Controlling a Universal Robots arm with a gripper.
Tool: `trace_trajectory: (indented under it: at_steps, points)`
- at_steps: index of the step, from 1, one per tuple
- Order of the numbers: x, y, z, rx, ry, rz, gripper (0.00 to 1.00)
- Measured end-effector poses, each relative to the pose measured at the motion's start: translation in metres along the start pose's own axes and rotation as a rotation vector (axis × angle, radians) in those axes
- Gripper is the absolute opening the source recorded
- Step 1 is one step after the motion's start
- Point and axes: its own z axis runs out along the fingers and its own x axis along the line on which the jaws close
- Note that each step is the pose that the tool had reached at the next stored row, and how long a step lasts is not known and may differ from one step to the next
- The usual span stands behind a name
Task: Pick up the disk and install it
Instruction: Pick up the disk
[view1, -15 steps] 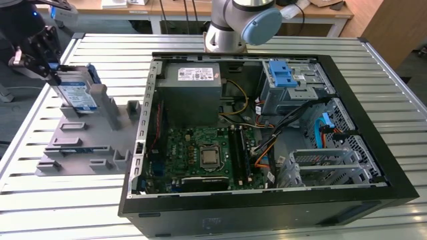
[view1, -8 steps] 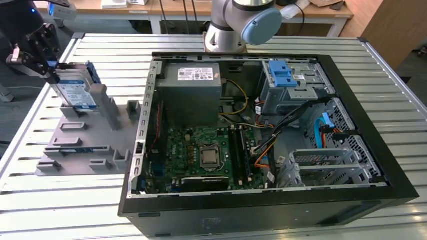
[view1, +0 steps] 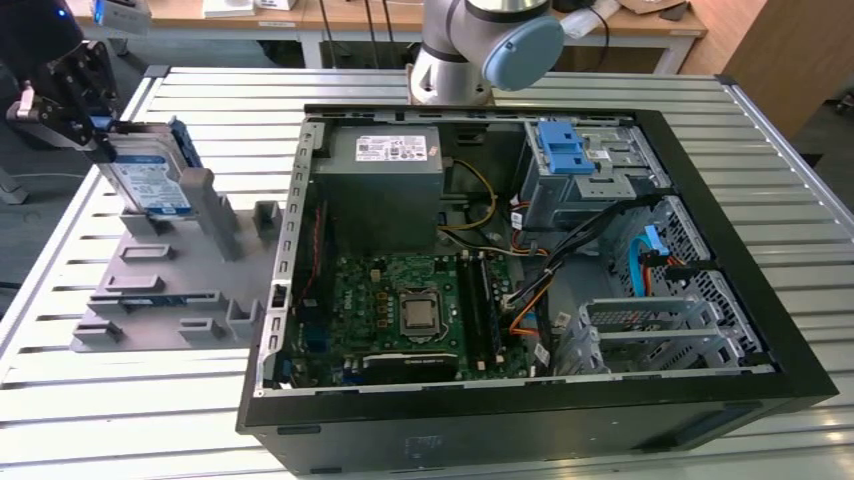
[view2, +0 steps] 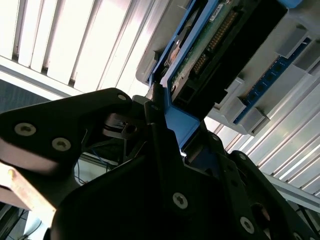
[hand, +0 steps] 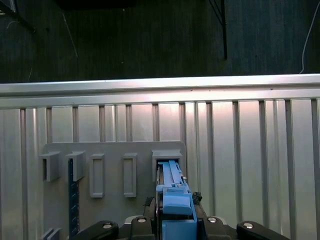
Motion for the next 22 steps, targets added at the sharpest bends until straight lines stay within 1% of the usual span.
trace_trajectory:
  at_steps: [22]
  points:
    - [-0.0005,0.0001,-0.0212,0.0004,0.0082,0.0,0.36]
